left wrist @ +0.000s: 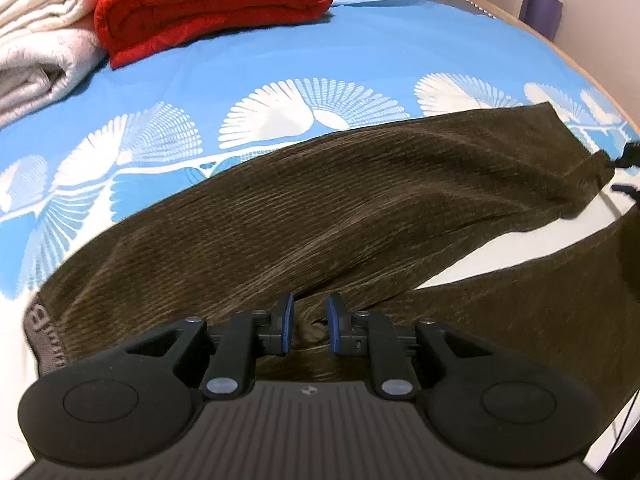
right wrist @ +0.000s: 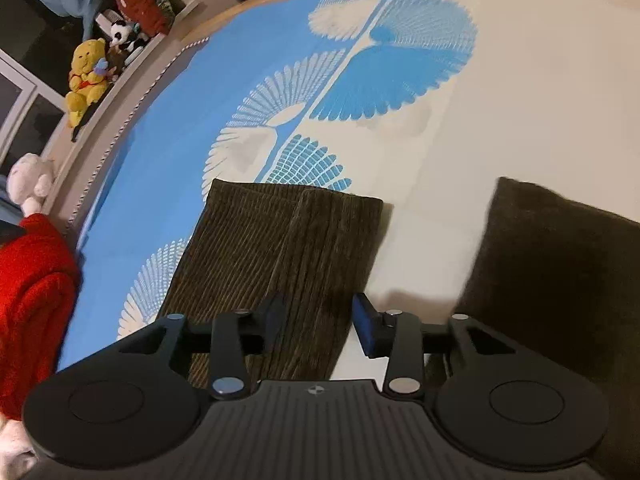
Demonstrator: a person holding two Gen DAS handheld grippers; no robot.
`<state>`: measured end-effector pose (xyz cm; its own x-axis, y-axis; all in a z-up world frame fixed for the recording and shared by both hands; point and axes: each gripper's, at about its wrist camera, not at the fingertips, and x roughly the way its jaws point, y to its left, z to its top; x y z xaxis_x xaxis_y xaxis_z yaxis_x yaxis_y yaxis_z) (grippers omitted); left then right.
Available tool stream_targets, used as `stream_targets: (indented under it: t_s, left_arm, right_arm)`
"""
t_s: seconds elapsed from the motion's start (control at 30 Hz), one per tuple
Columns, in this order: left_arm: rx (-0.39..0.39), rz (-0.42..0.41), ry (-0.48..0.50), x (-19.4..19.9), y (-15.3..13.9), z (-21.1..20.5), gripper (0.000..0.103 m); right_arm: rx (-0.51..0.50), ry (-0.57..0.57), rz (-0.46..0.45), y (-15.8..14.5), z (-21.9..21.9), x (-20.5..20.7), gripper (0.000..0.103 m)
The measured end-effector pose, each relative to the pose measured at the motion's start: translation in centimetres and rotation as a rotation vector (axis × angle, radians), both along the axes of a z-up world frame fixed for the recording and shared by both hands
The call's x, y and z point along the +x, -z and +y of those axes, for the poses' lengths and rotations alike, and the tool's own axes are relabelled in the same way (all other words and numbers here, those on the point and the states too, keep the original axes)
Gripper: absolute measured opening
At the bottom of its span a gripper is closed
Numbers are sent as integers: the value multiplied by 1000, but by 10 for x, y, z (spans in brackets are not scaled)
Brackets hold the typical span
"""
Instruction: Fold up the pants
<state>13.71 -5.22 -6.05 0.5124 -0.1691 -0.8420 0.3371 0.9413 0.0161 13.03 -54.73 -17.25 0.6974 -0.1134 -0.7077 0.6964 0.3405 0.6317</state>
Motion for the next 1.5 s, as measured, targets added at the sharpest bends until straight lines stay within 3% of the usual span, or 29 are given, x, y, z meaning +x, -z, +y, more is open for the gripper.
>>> stream_targets:
  t_s: [0.2,0.27,0.33,0.37,0.43,0.57,0.6,0.63,0.67,0.7,0.73,0.83,0.9,0.97,1.03,1.07,1.13,1.17,1.23,1.3,1.4,1.47,1.5]
  left_arm:
    - [-70,67,-33,21,22,-1,20]
    - [-74,88,-25,26,28,-5,26]
    - [-64,98,5,28,34,-13,47]
    - [-50,93,19,28,37,-18,51]
    - [-18,83,47,29,44,-26,58]
    - [27,78,73,34,60,-33,59]
    - [46,75,81,35,65,-35,58]
    - [63,72,94,36,68,-36,49]
    - [80,67,106,36,70,-36,35]
    - [95,71,119,37,72,-36,11]
    - [89,70,120,37,69,-34,8]
    - [74,40,151,34,53,-29,7]
    - [60,52,173,32,46,-25,7]
    - [87,90,208,28,47,-22,7]
    - [120,128,253,23,54,-22,8]
    - [126,138,262,21,55,-21,9]
    - [80,125,253,20,47,-15,12]
    - [24,109,244,21,38,-10,12]
    - [-111,94,209,25,26,4,12]
    - [-167,105,168,30,26,13,12]
    - [-75,173,110,35,58,16,16]
    - [-51,213,125,34,73,15,16]
    - [-45,198,125,33,69,14,16]
  right_arm:
    - [-9,-12,15,27,-23,12,42]
    - [-13,2,17,34,-27,12,42]
    - [-48,-9,18,32,-26,17,42]
    - [-67,-27,20,30,-25,20,36]
    - [-108,-49,21,28,-24,26,13]
    - [-147,-43,-3,17,-25,29,9]
    - [-154,-37,-25,10,-25,29,9]
    - [-163,-29,-57,0,-25,28,8]
    - [-174,-21,-88,-11,-25,27,8]
    - [-185,-13,-118,-22,-26,25,7]
    - [-201,-2,-156,-36,-26,20,7]
    - [-292,46,-206,-66,-23,3,6]
    - [-335,94,-121,-62,-23,-4,6]
    - [-269,139,58,-35,-29,-7,7]
    - [-90,166,252,7,-41,-13,8]
    - [-3,182,296,24,-45,-18,9]
    - [14,203,273,24,-49,-25,10]
    - [-22,195,276,16,-48,-25,15]
    - [-147,173,240,-9,-39,-22,16]
    - [-247,141,206,-26,-27,-20,16]
    - [-292,9,139,-31,-10,-10,26]
    - [-231,-105,172,-15,-6,1,37]
    - [-161,-182,216,1,-6,8,37]
